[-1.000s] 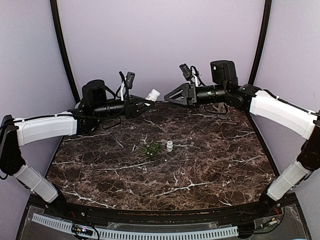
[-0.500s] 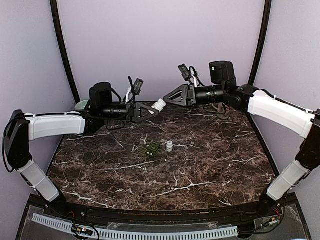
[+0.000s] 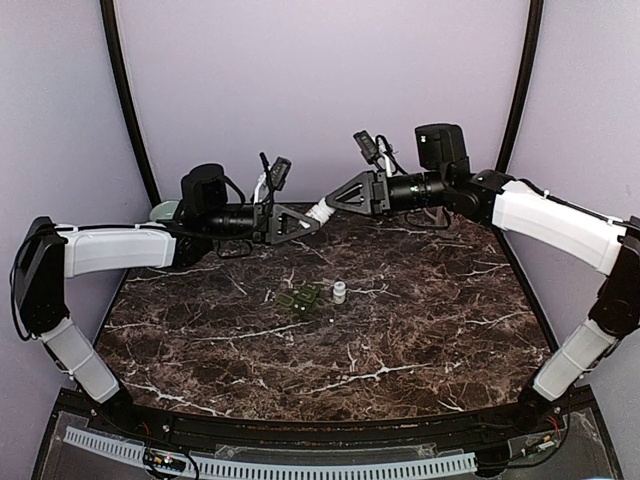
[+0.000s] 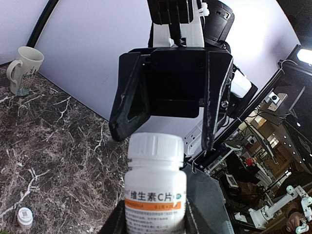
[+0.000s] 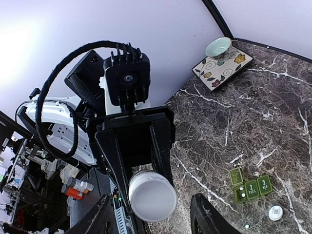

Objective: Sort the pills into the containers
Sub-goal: Screw the lid of the pill bottle onto the pill bottle.

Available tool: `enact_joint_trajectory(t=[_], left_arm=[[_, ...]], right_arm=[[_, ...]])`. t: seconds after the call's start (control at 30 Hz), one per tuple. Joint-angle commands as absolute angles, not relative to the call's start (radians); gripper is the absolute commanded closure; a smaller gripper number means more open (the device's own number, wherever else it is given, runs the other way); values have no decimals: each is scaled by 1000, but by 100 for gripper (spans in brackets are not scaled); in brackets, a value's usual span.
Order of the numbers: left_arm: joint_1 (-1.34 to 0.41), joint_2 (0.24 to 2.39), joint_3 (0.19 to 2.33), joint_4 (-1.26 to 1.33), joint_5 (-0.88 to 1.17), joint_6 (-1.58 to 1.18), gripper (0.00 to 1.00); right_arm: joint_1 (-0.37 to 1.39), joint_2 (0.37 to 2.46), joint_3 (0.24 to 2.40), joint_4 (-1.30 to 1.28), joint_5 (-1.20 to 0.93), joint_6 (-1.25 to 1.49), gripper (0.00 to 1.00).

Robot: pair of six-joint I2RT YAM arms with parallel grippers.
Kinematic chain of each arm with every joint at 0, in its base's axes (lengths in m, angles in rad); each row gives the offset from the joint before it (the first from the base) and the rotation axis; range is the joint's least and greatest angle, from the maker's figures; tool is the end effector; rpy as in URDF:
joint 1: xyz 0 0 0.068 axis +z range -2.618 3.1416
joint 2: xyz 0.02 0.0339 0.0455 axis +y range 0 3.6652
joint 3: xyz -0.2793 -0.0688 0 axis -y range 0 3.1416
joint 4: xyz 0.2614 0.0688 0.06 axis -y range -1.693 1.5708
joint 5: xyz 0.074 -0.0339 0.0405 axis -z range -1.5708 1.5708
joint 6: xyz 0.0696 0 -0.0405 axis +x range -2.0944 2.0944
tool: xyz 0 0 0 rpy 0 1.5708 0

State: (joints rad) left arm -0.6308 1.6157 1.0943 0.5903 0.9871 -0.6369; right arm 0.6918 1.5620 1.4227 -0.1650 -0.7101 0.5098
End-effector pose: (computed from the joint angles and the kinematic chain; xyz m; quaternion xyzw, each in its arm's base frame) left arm 0.2897 -0.2835 0.3221 0.3445 0.6020 -0.6418 0.3273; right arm 0.2835 0.2937 0.3779 -0.2736 0.7340 0.5448 0.2993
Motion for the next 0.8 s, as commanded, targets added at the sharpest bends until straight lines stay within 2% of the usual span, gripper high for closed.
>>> enact_joint_trajectory(t=[0.0, 0.43, 0.77], left_arm=[[-624, 1621, 1132, 633, 1019, -651, 83], [-624, 1645, 1154, 637, 1037, -659, 83], [-624, 1660, 1159, 648, 1042, -665, 83]], right_arm=[[689, 1576, 1450, -130, -736, 512, 47], [693, 1585, 1450, -109, -747, 524, 57], [693, 1626, 1455, -105, -759, 535, 85]])
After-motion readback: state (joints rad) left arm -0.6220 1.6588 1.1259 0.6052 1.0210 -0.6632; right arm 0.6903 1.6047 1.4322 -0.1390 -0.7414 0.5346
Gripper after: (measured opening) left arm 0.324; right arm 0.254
